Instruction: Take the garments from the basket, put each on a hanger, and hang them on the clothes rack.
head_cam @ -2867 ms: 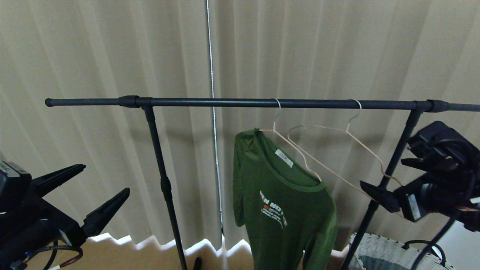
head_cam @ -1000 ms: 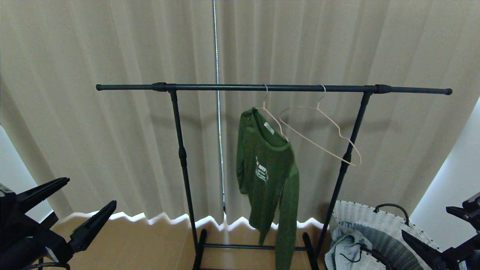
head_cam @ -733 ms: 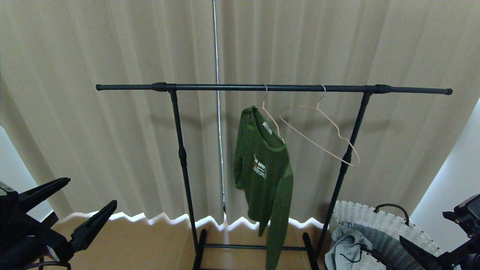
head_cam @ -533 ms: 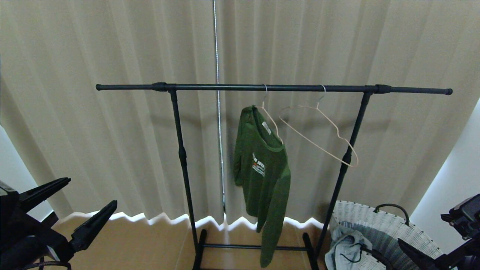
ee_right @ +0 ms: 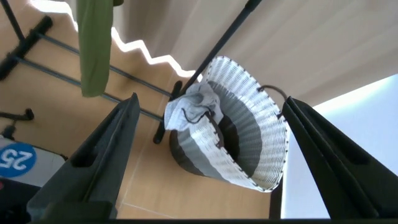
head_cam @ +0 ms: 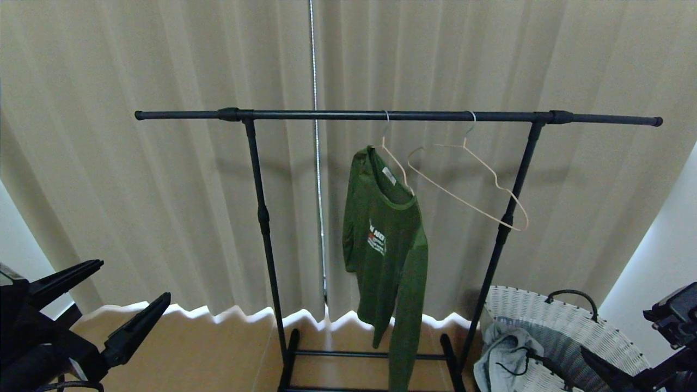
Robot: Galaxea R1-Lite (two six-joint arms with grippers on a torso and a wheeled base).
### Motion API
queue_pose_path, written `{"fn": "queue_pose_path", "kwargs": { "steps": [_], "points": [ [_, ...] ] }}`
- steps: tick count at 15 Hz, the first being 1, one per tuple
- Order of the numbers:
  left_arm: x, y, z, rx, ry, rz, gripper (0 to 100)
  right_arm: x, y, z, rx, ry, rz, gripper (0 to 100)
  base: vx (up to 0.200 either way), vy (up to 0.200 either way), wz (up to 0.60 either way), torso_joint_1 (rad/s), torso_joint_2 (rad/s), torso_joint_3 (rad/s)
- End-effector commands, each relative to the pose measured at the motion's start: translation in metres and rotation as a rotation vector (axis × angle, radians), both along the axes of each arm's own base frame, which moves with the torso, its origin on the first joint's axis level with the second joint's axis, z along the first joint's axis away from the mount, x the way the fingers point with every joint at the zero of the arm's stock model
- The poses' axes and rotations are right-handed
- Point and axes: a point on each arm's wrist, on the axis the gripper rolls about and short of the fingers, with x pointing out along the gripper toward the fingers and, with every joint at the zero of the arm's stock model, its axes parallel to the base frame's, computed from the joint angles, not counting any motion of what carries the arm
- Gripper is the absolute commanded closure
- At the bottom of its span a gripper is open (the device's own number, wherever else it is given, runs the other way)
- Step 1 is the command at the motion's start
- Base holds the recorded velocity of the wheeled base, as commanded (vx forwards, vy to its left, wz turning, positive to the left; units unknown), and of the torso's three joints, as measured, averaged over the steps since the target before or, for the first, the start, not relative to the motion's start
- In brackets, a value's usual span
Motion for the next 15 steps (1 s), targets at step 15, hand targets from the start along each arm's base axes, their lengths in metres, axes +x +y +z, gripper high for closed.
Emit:
{"fn": "queue_pose_path", "kwargs": {
  "steps": [15],
  "points": [
    [0.010,-0.001,-0.004,0.003,0.042,-0.007,0,0.001,0.000,0.001,-0.015,-0.003,0.008,0,0.000,0.000,0.00,-0.219,0.49,0.262]
  ]
}}
